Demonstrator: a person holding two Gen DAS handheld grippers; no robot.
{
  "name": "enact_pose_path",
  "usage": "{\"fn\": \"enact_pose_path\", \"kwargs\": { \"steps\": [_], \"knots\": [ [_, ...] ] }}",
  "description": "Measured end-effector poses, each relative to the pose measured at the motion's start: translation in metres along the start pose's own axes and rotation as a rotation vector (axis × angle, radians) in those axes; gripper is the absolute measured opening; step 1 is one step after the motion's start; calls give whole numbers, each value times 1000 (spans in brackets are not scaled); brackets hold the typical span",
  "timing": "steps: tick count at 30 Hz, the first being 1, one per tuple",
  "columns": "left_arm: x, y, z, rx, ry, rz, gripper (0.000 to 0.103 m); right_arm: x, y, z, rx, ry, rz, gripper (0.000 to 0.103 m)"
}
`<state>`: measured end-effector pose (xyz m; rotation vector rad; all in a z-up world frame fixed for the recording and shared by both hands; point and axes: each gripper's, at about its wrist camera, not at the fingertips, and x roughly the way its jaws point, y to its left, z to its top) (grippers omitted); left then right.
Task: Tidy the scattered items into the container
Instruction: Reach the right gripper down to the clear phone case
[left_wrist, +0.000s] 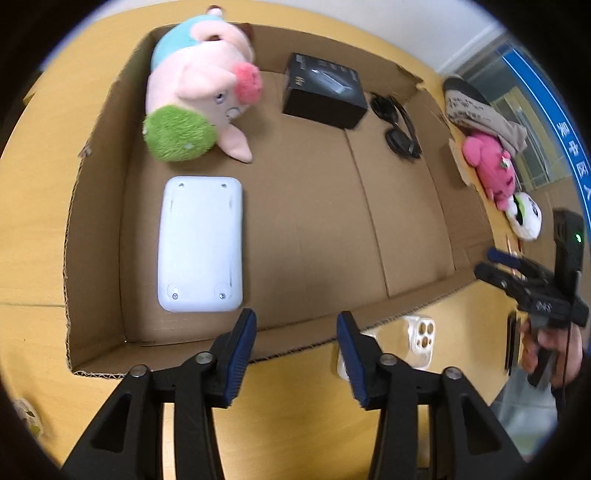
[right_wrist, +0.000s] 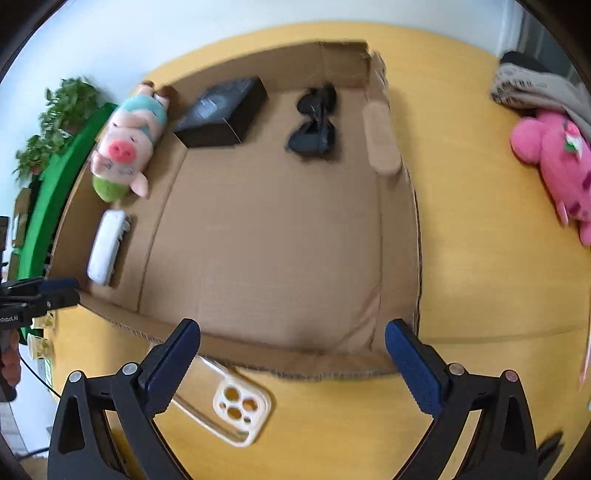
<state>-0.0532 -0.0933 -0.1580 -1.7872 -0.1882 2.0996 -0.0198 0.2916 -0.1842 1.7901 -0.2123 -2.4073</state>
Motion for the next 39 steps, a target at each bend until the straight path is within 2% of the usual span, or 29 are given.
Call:
{"fn": "enact_pose_path", "kwargs": {
  "steps": [3,7,9,11,14,16,18,20,25,28,31,33,34,39],
  "knots": [
    [-7,3,-1,-24,-16,59,47,-5,1,-7,39,-11,28,102],
    [-36,-9,-16,32,-76,100,47,-29,19,-24,-36,-39,30,102],
    [-47,-20,-28,68,-95,50,48,-36,29,-41,-48,-28,89,103],
    [-47,-30,-39,95,-78,1,53,-33,37,-62,-60,8,136,103],
    [-27,-48,-52,141,-13,-40,54,-8,45,-91,-45,92,171,103],
    [-6,-55,-57,153,42,-74,54,5,52,-99,-53,99,181,103],
    [12,-60,-58,170,77,-129,54,16,65,-102,-150,92,157,103],
    [30,-64,-57,208,104,-143,54,21,77,-104,-276,70,124,102],
    [58,-91,-61,475,106,-93,54,33,110,-109,-669,34,23,102],
    [61,-105,-69,658,83,-61,54,48,115,-106,-771,65,43,102],
    [64,-114,-75,793,85,-18,54,65,117,-101,-809,109,61,101],
    [64,-116,-79,849,88,-2,54,72,120,-99,-838,116,42,99],
    [63,-116,-80,867,85,1,54,74,121,-100,-854,125,40,89],
    [58,-120,-90,990,69,15,55,64,133,-125,-1005,124,94,84]
  ]
}}
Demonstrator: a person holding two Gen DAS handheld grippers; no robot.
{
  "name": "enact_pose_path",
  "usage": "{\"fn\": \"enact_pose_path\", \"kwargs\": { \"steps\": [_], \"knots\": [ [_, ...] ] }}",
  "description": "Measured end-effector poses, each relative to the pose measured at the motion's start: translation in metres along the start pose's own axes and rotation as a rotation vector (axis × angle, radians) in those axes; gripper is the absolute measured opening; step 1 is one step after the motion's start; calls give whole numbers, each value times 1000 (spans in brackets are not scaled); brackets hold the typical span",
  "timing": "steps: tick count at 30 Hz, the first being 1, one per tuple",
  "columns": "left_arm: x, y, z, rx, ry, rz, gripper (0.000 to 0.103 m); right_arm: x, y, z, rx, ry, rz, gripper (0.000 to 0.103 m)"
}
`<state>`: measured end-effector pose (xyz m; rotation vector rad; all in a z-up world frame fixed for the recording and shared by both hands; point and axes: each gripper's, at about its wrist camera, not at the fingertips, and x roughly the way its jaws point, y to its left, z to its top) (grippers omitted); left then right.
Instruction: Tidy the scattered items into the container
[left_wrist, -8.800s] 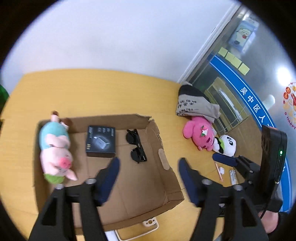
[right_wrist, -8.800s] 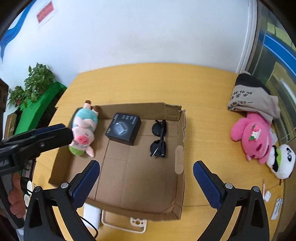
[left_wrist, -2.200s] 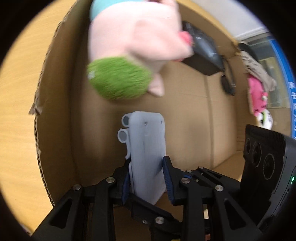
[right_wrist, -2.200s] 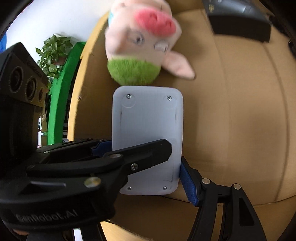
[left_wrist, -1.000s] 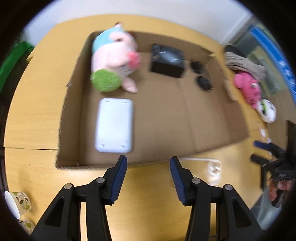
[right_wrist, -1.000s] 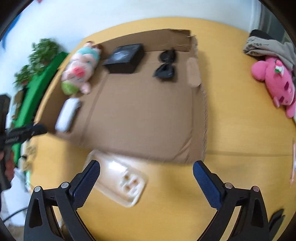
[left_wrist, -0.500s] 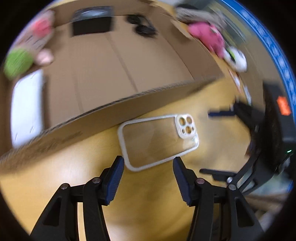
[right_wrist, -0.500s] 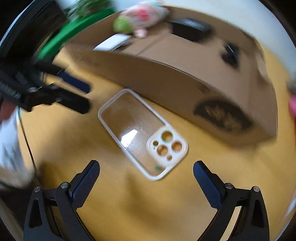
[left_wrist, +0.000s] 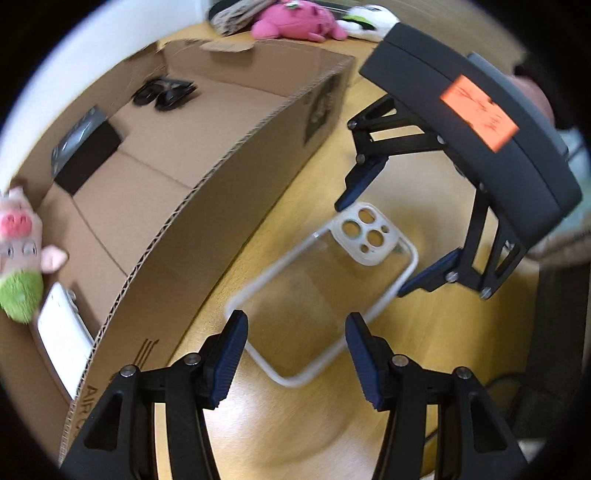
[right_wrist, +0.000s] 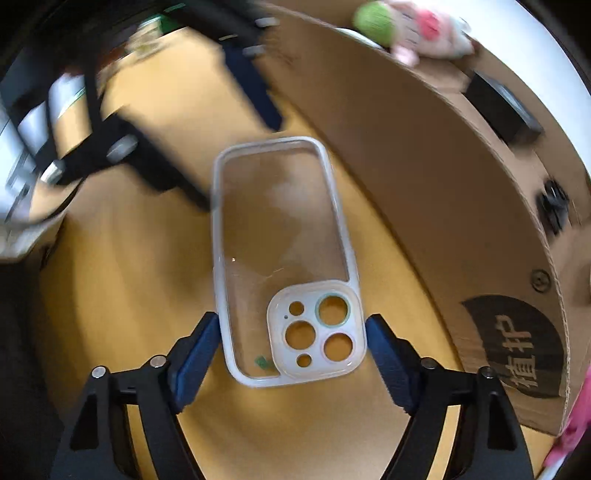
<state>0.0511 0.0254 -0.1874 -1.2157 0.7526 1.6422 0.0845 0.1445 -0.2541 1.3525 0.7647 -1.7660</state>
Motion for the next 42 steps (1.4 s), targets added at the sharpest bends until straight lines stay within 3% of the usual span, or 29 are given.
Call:
{"fn": "enact_pose_path", "kwargs": {
  "steps": [6,8,13,16,20,22,31,33,34,35,36,38,42],
  "knots": [
    [14,-22,-16,234,90,-21,64,-7,21,-5,-132,1,31,84],
    [18,-27,-19,283,79,-21,74,-9,26,-7,-184,3,41,83],
    [28,-18,-16,223,97,-91,78,-15,35,-10,-286,7,64,83],
    [32,-17,-21,219,96,-152,78,-18,37,-10,-315,11,72,83],
    [32,-20,-30,228,70,-177,77,-19,39,-7,-340,13,66,82],
    [32,-21,-33,227,62,-186,72,-19,39,-7,-342,13,66,82],
    [25,-12,-42,177,56,-210,31,-25,42,-10,-376,23,81,82],
    [23,-13,-45,191,63,-199,30,-29,42,-9,-377,17,83,82],
    [22,-14,-46,191,64,-189,31,-30,42,-9,-380,16,79,82],
    [23,-15,-48,192,64,-179,44,-30,42,-9,-385,19,73,82],
    [25,-18,-51,200,69,-161,62,-29,41,-9,-389,22,68,82],
    [30,-26,-58,234,70,-132,78,-26,39,-8,-390,28,65,82],
    [33,-33,-66,220,44,-141,82,-23,41,-7,-418,33,58,82]
  ]
}}
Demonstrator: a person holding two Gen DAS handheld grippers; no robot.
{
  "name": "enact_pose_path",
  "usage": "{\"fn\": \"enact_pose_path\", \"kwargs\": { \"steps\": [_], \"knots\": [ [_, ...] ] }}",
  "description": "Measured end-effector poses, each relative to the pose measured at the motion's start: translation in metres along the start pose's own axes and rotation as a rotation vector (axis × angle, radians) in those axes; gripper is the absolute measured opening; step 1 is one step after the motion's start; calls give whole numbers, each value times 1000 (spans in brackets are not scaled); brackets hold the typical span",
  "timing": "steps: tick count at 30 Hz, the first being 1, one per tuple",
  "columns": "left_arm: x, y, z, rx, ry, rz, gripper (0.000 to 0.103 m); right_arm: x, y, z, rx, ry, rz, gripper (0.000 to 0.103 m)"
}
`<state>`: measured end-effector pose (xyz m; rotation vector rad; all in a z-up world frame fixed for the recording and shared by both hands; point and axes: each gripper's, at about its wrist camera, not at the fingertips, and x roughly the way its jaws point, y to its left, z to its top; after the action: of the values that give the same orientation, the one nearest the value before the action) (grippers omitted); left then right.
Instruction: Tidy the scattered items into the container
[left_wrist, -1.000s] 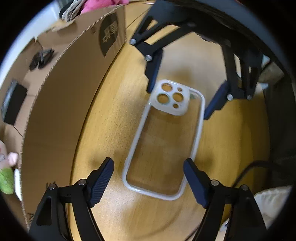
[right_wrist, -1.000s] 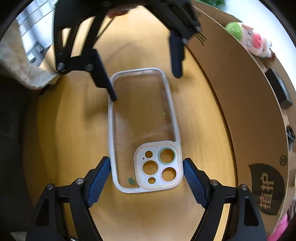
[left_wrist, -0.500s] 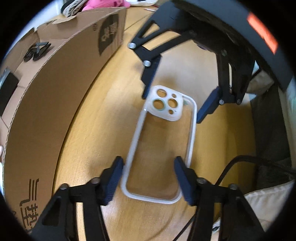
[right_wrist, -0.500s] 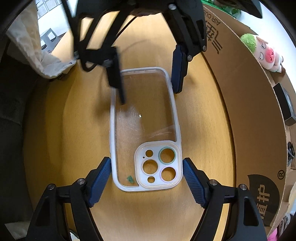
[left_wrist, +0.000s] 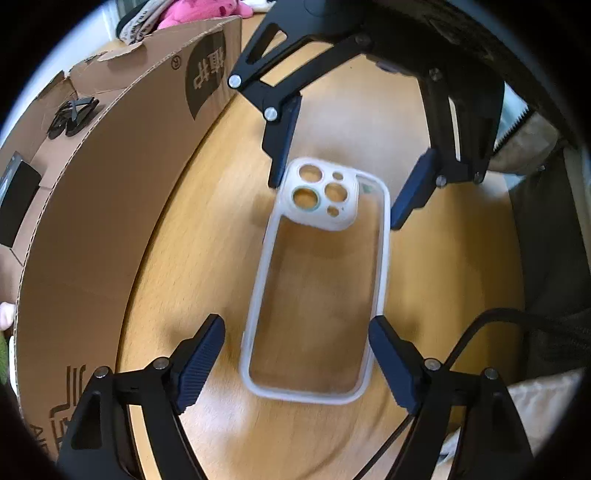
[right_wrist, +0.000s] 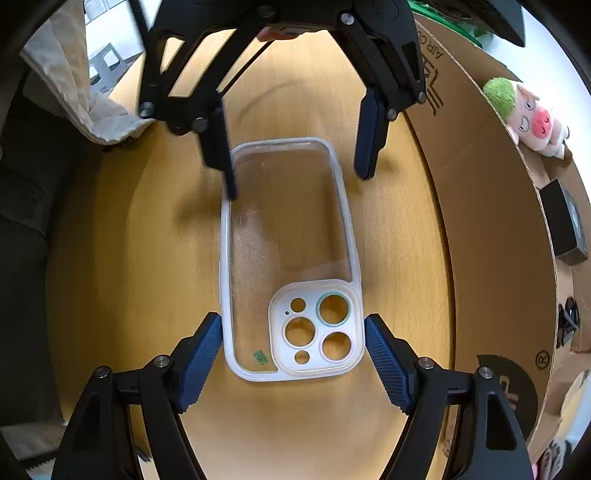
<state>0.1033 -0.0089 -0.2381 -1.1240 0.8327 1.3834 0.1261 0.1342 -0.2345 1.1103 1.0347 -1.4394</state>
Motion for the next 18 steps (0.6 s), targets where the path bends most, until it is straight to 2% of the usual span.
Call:
{"fn": "enact_pose_path", "kwargs": {
  "steps": [3,7,13,16,18],
  "knots": [
    [2,2,-7,-42,-14,-22,82,2,0,-2,-2,2,8,82],
    [2,-5,-17,-43,-6,-33,83,2,-4,-4,31,1,26,82],
    [3,-23,-38,34,-13,11,84,-3,-4,-2,29,-2,50,82],
    [6,-37,-52,112,-23,65,85,-8,-3,-2,35,-6,63,82],
    [5,-40,-62,121,-44,63,86,-12,-2,-2,41,-13,71,82]
  ]
}}
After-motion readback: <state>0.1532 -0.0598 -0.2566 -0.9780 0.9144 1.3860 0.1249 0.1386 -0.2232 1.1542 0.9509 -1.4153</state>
